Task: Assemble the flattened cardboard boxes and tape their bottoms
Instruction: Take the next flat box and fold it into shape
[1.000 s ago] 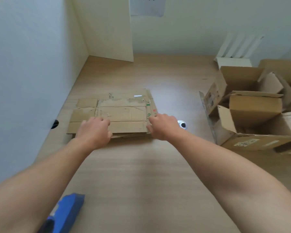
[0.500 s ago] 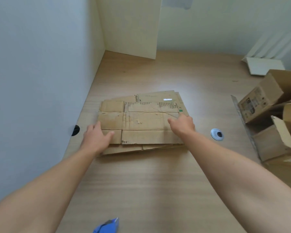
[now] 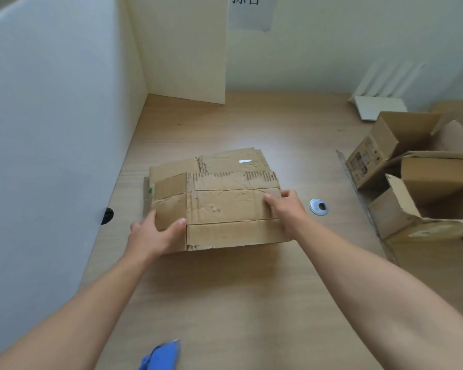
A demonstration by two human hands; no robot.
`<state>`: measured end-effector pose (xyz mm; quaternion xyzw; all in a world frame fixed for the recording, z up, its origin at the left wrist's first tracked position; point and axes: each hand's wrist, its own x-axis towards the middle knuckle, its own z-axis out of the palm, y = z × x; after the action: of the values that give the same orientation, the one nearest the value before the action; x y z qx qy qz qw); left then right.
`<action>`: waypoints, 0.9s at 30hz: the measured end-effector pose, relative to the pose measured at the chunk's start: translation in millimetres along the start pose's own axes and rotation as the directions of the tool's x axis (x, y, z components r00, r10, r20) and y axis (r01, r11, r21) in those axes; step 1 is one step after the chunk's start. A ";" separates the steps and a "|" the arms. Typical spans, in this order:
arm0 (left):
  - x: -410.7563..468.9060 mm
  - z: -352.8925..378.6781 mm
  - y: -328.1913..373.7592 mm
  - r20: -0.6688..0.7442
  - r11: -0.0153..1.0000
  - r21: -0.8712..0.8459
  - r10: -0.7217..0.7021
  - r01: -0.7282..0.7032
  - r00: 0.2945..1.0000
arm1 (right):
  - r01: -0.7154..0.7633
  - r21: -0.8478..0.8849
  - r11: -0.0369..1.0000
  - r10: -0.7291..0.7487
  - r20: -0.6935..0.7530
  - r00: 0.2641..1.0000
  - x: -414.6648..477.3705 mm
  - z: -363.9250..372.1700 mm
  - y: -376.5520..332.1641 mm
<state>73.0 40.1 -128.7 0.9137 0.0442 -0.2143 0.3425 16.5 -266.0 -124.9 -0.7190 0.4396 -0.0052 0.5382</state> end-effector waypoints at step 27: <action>-328.4 89.2 -47.6 0.109 0.823 -0.387 0.488 -0.416 0.866 | 0.284 0.354 0.891 -0.380 0.241 0.893 -240.6 -193.4 197.8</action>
<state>-267.0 40.4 -79.1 0.7950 -0.1722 -0.2071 0.5435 -348.1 -268.1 -85.5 -0.6828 0.2144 -0.0566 0.6961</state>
